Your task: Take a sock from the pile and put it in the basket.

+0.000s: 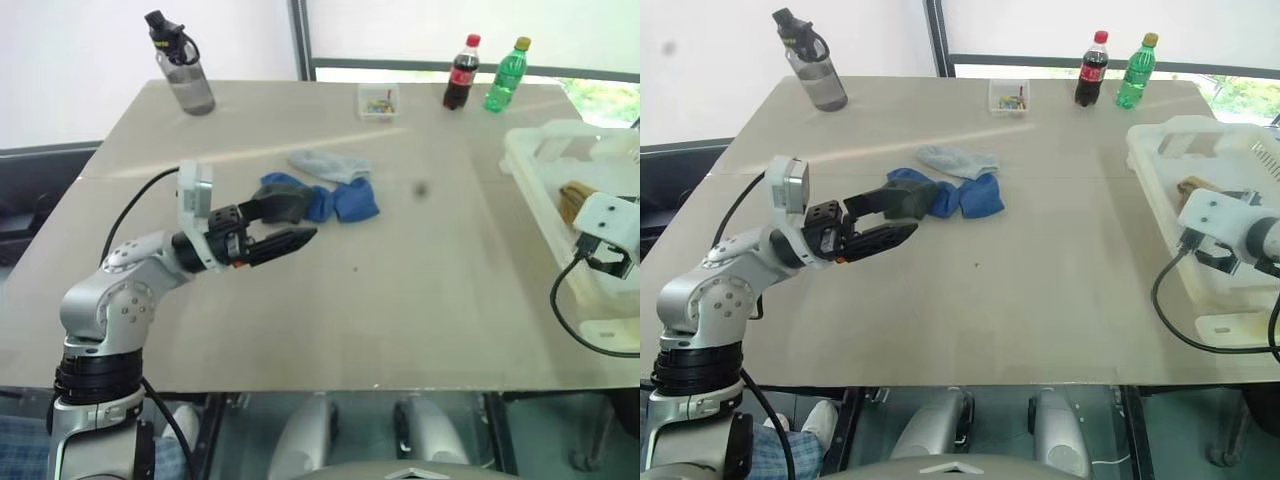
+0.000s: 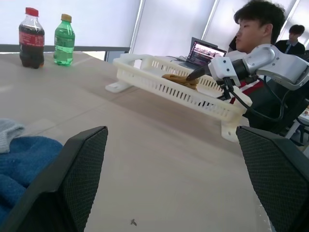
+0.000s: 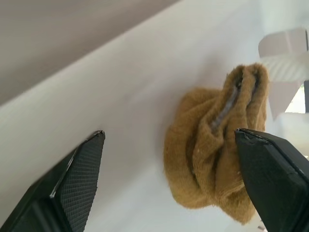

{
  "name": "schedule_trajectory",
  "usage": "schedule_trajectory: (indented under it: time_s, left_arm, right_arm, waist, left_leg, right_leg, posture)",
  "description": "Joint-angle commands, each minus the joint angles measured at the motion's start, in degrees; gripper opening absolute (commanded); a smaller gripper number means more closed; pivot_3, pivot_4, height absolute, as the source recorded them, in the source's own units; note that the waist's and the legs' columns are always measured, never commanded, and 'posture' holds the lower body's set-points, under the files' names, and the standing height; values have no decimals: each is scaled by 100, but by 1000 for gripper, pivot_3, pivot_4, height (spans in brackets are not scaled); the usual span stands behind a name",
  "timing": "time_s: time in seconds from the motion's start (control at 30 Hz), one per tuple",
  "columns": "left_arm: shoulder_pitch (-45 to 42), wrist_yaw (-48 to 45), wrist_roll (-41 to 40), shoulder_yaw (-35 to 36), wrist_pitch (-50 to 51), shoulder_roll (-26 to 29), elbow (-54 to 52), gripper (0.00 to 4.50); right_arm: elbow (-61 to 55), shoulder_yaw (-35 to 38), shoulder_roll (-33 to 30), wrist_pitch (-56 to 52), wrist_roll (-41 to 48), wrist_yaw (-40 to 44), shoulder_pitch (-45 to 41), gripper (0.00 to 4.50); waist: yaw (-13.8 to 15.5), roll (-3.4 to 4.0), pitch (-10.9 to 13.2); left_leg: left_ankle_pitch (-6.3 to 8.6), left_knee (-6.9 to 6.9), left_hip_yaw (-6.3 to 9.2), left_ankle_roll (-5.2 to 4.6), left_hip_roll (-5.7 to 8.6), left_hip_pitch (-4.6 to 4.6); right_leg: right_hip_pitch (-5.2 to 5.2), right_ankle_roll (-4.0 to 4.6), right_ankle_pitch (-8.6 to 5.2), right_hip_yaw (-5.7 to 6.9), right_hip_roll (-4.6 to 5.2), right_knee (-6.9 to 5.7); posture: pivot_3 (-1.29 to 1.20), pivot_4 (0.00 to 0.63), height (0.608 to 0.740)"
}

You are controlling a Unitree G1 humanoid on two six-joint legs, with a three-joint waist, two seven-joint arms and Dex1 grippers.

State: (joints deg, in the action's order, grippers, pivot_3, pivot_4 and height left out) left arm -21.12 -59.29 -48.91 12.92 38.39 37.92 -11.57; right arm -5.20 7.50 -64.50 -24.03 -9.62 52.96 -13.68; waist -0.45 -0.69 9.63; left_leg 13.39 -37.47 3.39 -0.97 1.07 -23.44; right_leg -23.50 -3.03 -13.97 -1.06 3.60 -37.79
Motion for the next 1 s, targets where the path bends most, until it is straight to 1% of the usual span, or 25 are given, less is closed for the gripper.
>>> schedule_trajectory:
  time_s: [0.03, 0.2, 0.3, 0.33, 0.4, 0.43, 0.5, 0.53, 0.57, 0.63, 0.77, 0.93, 1.0]
  left_arm:
    - [-156, -114, 9, 25, -98, 86, -7, 4500]
    - [-164, -169, 48, 40, -77, 148, 8, 4500]
    - [-127, -135, 91, 35, -40, 219, -5, 4500]
    - [-97, -128, 107, 41, -26, 258, -17, 4500]
    - [-54, -124, 134, 47, -21, 301, -32, 4500]
    - [-1, -104, 162, 48, -13, 326, -46, 4500]
    - [115, 4, 183, 68, 45, 332, -90, 4500]
    - [195, 49, 169, 83, 81, 335, -128, 4500]
    - [323, 59, 179, 96, 64, 346, -215, 4500]
    - [667, 113, 116, 213, 89, 368, -445, 4500]
    - [1287, 228, -86, 524, 173, 436, -874, 4500]
    - [2110, 310, 181, 693, -12, 561, -1139, 4500]
    - [2402, 369, 276, 795, -94, 582, -1216, 4500]
  right_arm:
    - [43, 486, -115, -173, 282, -66, -301, 4447]
    - [203, 894, 43, -718, 976, -12, -767, 4447]
    - [250, 1217, 339, -799, 1528, -77, -1063, 4447]
    - [84, 1392, 606, -978, 1941, -20, -1097, 4447]
    - [-165, 1577, 948, -1241, 2456, 12, -1090, 4447]
    - [-390, 1618, 1269, -1363, 2713, -91, -993, 4447]
    - [-864, 1730, 1926, -1411, 3242, -206, -614, 4447]
    - [-1106, 1771, 2162, -1407, 3421, -225, -344, 4447]
    - [-1318, 1734, 2239, -1444, 3516, -168, -43, 4447]
    - [-1637, 1772, 2294, -1611, 3863, 33, 457, 4447]
    - [-1818, 2107, 2144, -1346, 4332, 484, 1108, 4447]
    - [-1827, 2228, 1853, -657, 4440, 1323, 1952, 4447]
    - [-1810, 2212, 1852, -422, 4411, 1439, 2147, 4447]
  waist:
    - [-19, 3, 2]
    - [-40, 3, 2]
    - [-37, 2, 2]
    - [-33, 2, 2]
    - [-31, -4, 4]
    - [-31, -4, 4]
    - [-33, -4, 4]
    - [-29, -4, 3]
    - [-25, -3, 4]
    - [6, 15, 15]
    - [-3, 10, 18]
    - [-4, 10, 18]
    - [-13, 9, 19]
  left_leg:
    - [0, 0, 0, 0, 0, 0]
    - [1, 2, 0, 0, -1, 0]
    - [1, 3, 0, 0, -2, -1]
    - [1, 3, 0, 0, -2, 0]
    - [1, 4, 3, 0, -4, 0]
    - [1, 4, 5, 0, -5, -2]
    - [1, 5, 4, 0, -4, -2]
    - [1, 5, 6, -1, -5, -1]
    - [1, 7, 11, 0, -7, -2]
    - [1, 5, 16, -1, -1, -17]
    - [2, 2, 14, -2, 5, -15]
    - [2, 8, 2, -2, -8, 14]
    - [2, 9, -4, -2, -16, 39]
  right_leg:
    - [-1, 0, 0, -3, 0, 0]
    - [-4, -1, 0, -9, 0, 0]
    - [-5, -1, 1, -10, -1, 0]
    - [-4, -1, 1, -10, -1, 0]
    - [-2, -1, 1, -6, -3, 1]
    - [-3, -1, 1, -6, -4, 1]
    - [-4, -1, 1, -8, -3, -2]
    - [-4, -1, 1, -9, -4, -2]
    - [-4, -1, 1, -6, -5, -4]
    - [-15, -1, 1, -3, 1, -5]
    - [-12, -4, 2, -6, 10, -2]
    - [5, -2, -1, -11, 1, -4]
    - [26, -2, -3, -16, -6, -2]
  posture:
    - [0, 150, 740]
    - [0, 150, 740]
    - [0, 150, 740]
    - [0, 150, 740]
    - [0, 150, 740]
    - [0, 150, 740]
    - [0, 150, 740]
    - [0, 150, 740]
    - [0, 150, 740]
    - [0, 150, 740]
    - [0, 150, 740]
    - [0, 150, 740]
    - [0, 150, 740]
